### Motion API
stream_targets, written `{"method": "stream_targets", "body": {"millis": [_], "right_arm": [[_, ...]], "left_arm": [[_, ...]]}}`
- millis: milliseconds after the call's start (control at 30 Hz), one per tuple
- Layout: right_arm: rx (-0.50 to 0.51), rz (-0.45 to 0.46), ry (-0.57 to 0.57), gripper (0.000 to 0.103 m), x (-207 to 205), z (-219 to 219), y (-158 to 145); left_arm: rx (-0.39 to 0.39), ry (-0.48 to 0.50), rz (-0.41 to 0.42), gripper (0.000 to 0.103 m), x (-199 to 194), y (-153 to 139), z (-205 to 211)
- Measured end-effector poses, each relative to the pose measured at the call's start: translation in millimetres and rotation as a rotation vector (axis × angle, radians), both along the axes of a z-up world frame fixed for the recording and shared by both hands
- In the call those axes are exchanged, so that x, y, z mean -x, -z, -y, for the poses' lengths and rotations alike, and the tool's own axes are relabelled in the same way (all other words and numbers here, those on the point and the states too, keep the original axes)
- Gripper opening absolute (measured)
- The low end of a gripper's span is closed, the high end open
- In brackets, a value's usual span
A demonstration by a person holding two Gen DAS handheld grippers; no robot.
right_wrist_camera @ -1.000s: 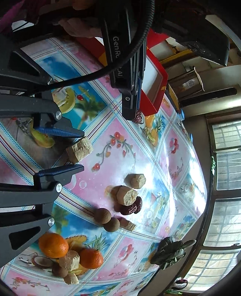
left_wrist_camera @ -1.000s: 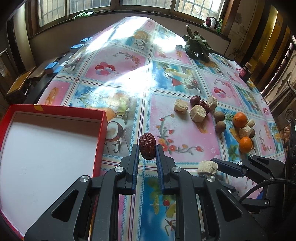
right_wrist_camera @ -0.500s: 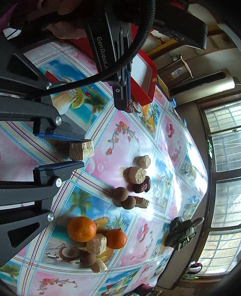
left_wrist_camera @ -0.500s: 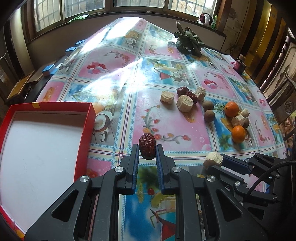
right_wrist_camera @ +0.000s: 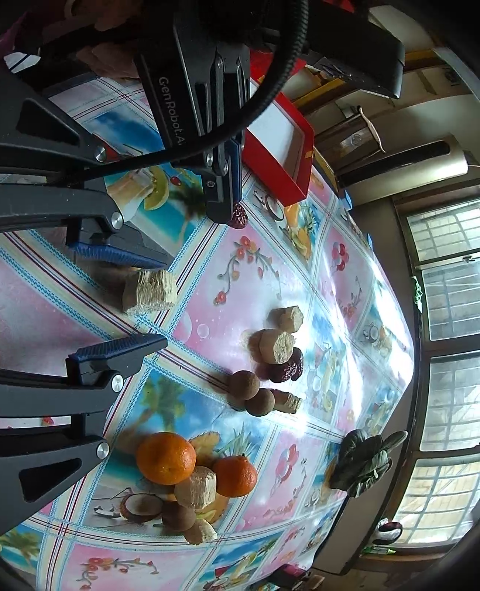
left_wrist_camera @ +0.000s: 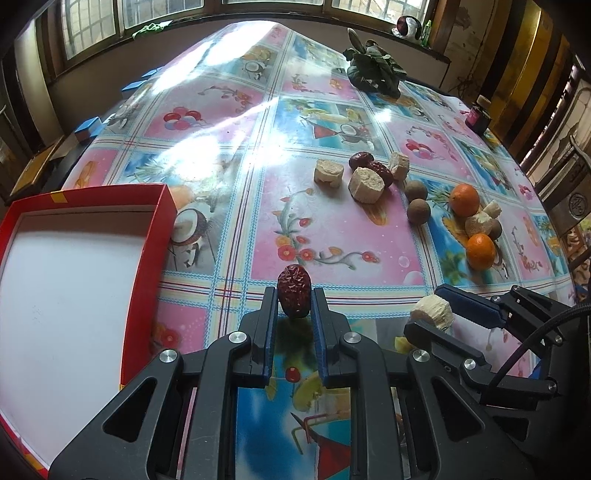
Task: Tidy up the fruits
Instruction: 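Carry the red date and white chunk over the red tray with both grippers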
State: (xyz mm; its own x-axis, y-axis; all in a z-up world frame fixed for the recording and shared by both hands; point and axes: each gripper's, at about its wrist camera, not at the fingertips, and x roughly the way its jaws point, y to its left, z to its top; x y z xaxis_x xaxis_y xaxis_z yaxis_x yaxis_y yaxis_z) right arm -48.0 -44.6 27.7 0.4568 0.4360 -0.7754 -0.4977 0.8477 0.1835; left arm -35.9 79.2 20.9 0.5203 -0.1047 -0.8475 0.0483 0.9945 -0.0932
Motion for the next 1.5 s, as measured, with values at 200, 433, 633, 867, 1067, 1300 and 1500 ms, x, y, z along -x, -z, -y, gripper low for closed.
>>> {"method": "stream_targets", "body": {"millis": [200, 433, 633, 867, 1067, 1300, 1500], "right_arm": [[0.005, 0.009, -0.003, 0.030, 1, 0, 1], [0.004, 0.011, 0.014, 0.018, 7, 9, -3], [-0.046, 0.014, 0.039, 0.018, 10, 19, -10], [-0.091, 0.023, 0.055, 0.018, 9, 17, -24], [-0.102, 0.056, 0.030, 0.018, 8, -3, -41], [-0.102, 0.084, -0.022, 0.018, 5, -37, -55], [-0.099, 0.084, -0.073, 0.018, -1, -70, -58]], "left_arm": [[0.003, -0.010, -0.014, 0.017, -6, 5, 0], [-0.007, -0.002, -0.006, 0.017, -9, 5, 5], [0.004, 0.013, -0.003, 0.017, -2, 2, 4], [-0.009, -0.027, 0.055, 0.017, 15, -24, -15], [-0.030, -0.087, 0.098, 0.017, 26, -43, -44], [-0.068, -0.169, 0.113, 0.017, 31, -49, -84], [-0.095, -0.235, 0.109, 0.017, 30, -45, -121]]}}
